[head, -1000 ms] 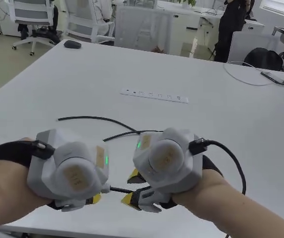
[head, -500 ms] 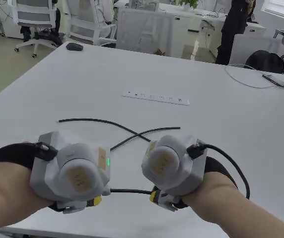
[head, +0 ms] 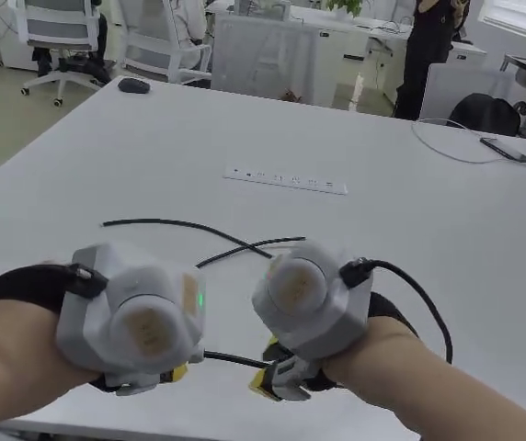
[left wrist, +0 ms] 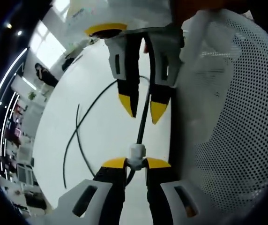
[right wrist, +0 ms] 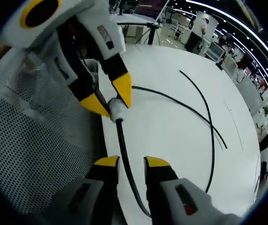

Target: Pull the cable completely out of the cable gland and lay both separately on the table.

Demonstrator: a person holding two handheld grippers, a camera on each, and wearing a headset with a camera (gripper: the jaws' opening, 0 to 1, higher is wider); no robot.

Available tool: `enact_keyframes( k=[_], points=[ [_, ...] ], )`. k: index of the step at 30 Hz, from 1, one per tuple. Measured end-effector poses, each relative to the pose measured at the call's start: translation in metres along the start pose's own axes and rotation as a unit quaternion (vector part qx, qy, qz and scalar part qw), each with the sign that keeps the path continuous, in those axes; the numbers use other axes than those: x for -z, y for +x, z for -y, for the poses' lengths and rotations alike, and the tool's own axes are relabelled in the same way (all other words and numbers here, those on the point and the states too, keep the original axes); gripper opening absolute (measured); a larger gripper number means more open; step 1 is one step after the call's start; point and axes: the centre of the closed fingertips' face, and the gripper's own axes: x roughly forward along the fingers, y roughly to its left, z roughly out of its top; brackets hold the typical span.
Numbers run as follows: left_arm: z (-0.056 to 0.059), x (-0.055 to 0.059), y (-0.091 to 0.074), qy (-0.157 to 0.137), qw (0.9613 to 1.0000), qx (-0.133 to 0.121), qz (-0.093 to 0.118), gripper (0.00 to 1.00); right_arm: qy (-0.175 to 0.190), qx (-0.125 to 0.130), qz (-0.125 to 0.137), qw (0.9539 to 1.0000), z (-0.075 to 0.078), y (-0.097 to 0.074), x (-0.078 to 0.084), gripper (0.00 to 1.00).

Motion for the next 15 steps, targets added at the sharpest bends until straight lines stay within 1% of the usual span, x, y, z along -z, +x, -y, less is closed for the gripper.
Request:
enact_keyframes(
  k=[1,2,3,5,7,8,9,10,11,12,14,15],
  points=[
    [0.002,-0.004,0.0,-0.002,0.9999,0.004,0.01,0.16,-0.011,0.001,0.006,0.9999,-0.001,-0.001,-0.004,0.21],
    [0.001,-0.006,-0.001,-0.005,0.9999,0.002,0.013,0.16,-0.02,-0.002,0.015,0.9997,-0.003,-0.001,-0.008,0.19],
    [0.001,-0.007,-0.001,-0.003,0.9999,0.001,0.014,0.16,-0.021,-0.005,0.014,0.9997,-0.005,-0.001,-0.008,0.17],
    [0.001,-0.007,0.0,0.001,0.9999,0.0,0.012,0.16,-0.035,-0.004,0.01,0.9993,-0.006,-0.001,-0.007,0.12],
    [0.001,-0.007,0.0,-0.003,0.9999,0.001,0.013,0.16,-0.037,-0.006,0.01,0.9992,-0.007,0.0,-0.007,0.09],
    [-0.001,-0.007,-0.001,-0.008,0.9998,-0.002,0.016,0.16,-0.037,-0.012,0.01,0.9992,-0.009,0.0,-0.006,0.05],
    [-0.002,-0.007,-0.002,-0.009,0.9998,-0.003,0.018,0.16,-0.029,-0.013,0.01,0.9995,-0.009,0.0,-0.005,0.04],
    [-0.003,-0.004,-0.002,-0.014,0.9998,-0.005,0.013,0.16,-0.021,-0.013,0.002,0.9997,-0.007,0.001,-0.003,0.04],
    [-0.005,-0.001,-0.002,-0.012,0.9999,-0.009,0.006,0.16,-0.025,-0.007,-0.003,0.9997,-0.005,0.001,0.0,0.04],
    [-0.006,0.001,-0.002,-0.01,0.9999,-0.012,0.001,0.16,-0.027,0.002,-0.013,0.9996,-0.001,0.0,0.004,0.04],
    [-0.009,0.001,-0.002,-0.018,0.9997,-0.016,0.002,0.16,-0.017,0.014,-0.03,0.9993,0.005,-0.001,0.013,0.04],
    [-0.01,0.002,-0.003,-0.027,0.9995,-0.018,0.003,0.16,-0.005,0.019,-0.043,0.9989,0.009,-0.002,0.02,0.04]
  ],
)
